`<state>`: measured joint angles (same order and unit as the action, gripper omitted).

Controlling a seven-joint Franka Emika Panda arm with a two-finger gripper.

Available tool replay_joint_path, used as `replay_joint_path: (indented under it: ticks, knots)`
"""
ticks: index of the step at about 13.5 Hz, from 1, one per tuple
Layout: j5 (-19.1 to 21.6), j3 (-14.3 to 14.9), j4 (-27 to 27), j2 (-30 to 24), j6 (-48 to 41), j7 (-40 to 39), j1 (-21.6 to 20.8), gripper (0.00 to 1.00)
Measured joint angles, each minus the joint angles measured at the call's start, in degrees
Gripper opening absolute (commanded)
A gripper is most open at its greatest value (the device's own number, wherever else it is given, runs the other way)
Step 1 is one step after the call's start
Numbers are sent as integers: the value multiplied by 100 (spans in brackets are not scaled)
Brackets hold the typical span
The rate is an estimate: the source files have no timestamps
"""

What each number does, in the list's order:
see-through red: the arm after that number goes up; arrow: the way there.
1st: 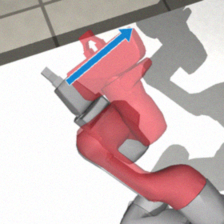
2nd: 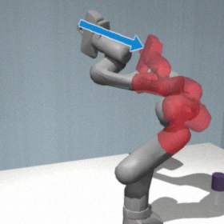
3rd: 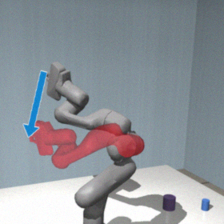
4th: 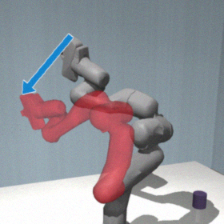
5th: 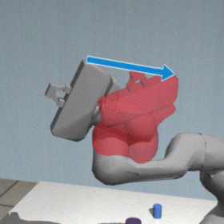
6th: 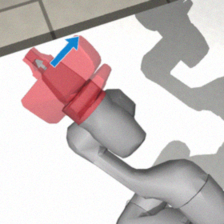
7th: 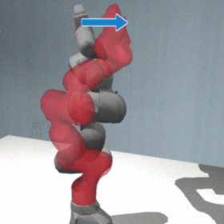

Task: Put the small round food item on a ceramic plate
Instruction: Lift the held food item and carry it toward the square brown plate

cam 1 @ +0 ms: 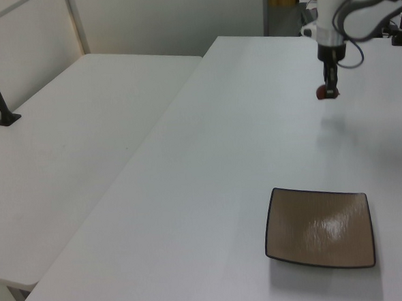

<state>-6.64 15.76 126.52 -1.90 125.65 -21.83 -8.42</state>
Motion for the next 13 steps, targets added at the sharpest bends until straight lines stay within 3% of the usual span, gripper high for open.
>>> replay_joint_path:
  ticks: [6, 9, 13]
  knots:
    - [753, -593, -1830, -306, -2272, 2, -73, 27]
    - [964, -1255, -2368, -468, -3040, 363, -87, 27]
    - [1198, -2335, -2463, -517, -3178, 1303, -100, 28]
